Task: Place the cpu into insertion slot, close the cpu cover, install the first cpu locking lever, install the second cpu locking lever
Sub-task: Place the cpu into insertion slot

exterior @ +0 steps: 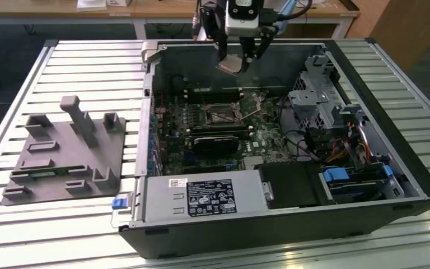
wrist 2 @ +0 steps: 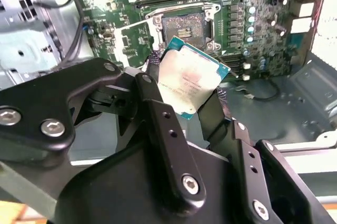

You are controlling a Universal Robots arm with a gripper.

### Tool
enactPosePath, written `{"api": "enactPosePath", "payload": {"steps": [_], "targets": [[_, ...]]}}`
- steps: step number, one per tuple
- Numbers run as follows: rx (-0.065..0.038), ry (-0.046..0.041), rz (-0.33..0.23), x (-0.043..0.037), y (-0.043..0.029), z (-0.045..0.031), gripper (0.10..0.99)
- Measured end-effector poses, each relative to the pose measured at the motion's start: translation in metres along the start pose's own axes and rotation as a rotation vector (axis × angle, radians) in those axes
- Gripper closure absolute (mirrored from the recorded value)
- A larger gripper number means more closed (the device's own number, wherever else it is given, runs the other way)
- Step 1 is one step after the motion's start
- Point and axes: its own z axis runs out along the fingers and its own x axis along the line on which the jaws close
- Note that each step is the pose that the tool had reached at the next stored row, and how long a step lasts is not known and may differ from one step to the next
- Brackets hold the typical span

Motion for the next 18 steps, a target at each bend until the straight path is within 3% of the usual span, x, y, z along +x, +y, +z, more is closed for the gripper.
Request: {"api": "enactPosePath", "payload": {"steps": [18], "targets": [[-0.004, -0.0256, 0.324, -0.0001, -0.0003, 0.0036, 0.545]]}}
